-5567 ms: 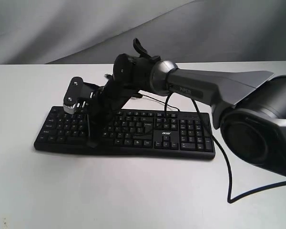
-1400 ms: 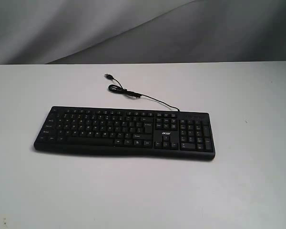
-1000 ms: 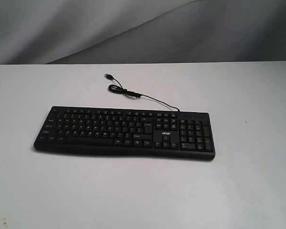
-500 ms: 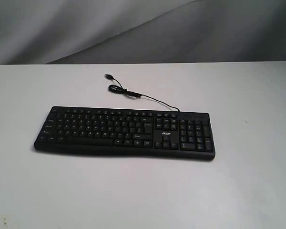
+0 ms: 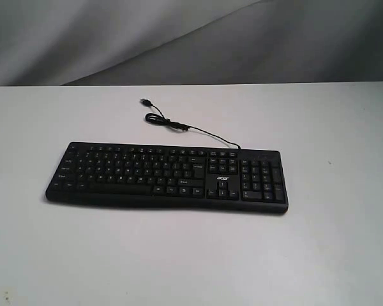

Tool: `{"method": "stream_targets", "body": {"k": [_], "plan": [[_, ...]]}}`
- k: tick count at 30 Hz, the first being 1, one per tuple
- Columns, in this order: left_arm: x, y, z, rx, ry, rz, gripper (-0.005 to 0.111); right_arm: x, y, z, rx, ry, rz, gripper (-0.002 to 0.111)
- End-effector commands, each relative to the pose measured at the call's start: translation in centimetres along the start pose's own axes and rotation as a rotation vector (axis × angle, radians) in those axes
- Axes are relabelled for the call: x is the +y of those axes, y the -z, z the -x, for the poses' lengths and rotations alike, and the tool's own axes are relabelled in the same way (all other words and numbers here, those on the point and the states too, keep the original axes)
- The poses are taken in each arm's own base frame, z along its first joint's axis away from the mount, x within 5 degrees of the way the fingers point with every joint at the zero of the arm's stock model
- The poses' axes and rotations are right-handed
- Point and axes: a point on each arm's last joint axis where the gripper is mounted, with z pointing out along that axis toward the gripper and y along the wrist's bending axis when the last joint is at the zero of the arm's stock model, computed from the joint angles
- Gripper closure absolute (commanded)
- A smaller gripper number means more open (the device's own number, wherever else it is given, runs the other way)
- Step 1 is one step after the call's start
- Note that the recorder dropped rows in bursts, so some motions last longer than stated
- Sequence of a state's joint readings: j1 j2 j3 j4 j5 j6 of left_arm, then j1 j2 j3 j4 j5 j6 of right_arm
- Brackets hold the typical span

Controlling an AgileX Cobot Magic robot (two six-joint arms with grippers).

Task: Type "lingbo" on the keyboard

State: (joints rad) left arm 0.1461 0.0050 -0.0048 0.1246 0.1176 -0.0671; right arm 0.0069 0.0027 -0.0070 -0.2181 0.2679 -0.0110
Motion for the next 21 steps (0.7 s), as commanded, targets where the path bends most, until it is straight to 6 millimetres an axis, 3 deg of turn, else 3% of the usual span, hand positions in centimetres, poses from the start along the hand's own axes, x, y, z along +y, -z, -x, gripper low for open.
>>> {"method": "stream_targets", "body": {"k": [1,7,9,15,21], "plan": [[-0.05,0.02,-0.06,-0.009,0.002,-0.007,0.106,-0.03,-0.01,0.00,-0.011,0.046,-0.009,0.108],[-0.05,0.02,-0.06,-0.009,0.002,-0.007,0.106,0.02,-0.04,-0.23,0.007,0.036,-0.004,0.108],[-0.05,0.02,-0.06,-0.009,0.002,-0.007,0.106,0.23,-0.01,-0.81,0.070,-0.028,0.017,0.108],[-0.05,0.02,-0.06,-0.009,0.002,-0.007,0.106,0.43,-0.02,-0.52,0.041,-0.142,0.037,0.108],[-0.05,0.02,-0.06,-0.009,0.002,-0.007,0.106,0.49,-0.01,-0.72,0.064,-0.144,0.042,0.108]]}}
